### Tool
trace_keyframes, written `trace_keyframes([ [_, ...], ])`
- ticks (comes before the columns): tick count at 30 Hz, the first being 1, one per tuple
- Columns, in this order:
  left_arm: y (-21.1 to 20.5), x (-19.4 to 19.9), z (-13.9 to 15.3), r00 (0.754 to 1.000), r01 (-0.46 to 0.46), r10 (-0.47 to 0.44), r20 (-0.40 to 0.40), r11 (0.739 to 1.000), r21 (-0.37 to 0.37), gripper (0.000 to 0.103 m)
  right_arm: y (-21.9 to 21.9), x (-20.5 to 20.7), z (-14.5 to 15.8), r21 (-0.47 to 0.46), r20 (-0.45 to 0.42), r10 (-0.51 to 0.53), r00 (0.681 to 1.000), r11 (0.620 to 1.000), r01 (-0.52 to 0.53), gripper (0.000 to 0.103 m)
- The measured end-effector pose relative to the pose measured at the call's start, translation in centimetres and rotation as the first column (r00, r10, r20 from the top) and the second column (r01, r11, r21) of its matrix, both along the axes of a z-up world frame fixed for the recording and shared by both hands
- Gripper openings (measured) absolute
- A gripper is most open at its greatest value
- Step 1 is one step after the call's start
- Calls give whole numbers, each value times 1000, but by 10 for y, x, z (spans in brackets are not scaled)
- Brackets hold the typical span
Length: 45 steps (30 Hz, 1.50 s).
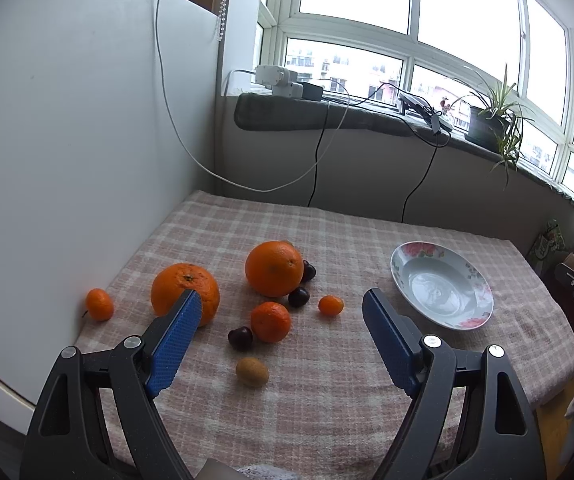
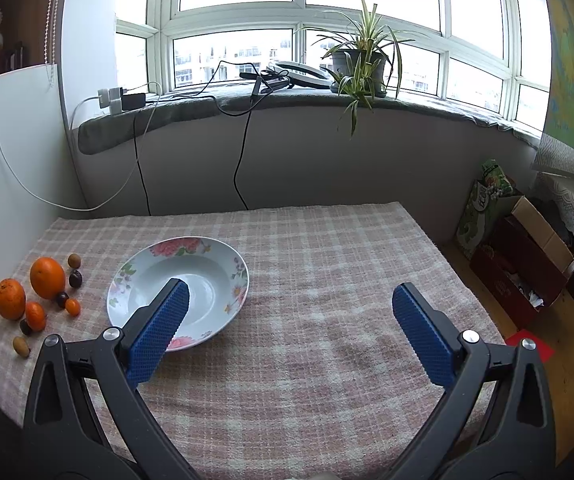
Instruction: Organize fruits
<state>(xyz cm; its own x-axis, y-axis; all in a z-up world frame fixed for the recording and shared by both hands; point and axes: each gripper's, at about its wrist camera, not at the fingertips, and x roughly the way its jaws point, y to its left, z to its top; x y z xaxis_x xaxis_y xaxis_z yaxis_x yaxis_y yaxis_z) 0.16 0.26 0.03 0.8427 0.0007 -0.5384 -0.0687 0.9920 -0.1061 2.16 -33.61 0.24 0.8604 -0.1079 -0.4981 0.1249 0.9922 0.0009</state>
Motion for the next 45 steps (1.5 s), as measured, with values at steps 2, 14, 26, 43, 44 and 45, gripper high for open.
trace_keyframes([
  [2,0,0,0,1000,0,0,0,1000,2,83,0,0,0,1,0,-1,1000,1000,1,103],
  [14,0,0,0,1000,0,0,0,1000,1,83,0,0,1,2,-1,-1,1000,1000,1,103],
  [26,-1,-1,1,1000,-1,1,1,1000,0,83,1,1,1,2,-2,-1,1000,1000,1,103],
  [43,1,0,0,1000,-1,1,0,1000,-1,83,3,2,0,-1,-3,1,1000,1000,-1,103],
  [44,2,1,0,1000,-2,2,-1,1000,-3,83,3,2,0,0,-3,2,1000,1000,-2,103],
  [45,2,1,0,1000,-2,2,-1,1000,-3,83,3,3,0,0,-4,3,1000,1000,-3,103],
])
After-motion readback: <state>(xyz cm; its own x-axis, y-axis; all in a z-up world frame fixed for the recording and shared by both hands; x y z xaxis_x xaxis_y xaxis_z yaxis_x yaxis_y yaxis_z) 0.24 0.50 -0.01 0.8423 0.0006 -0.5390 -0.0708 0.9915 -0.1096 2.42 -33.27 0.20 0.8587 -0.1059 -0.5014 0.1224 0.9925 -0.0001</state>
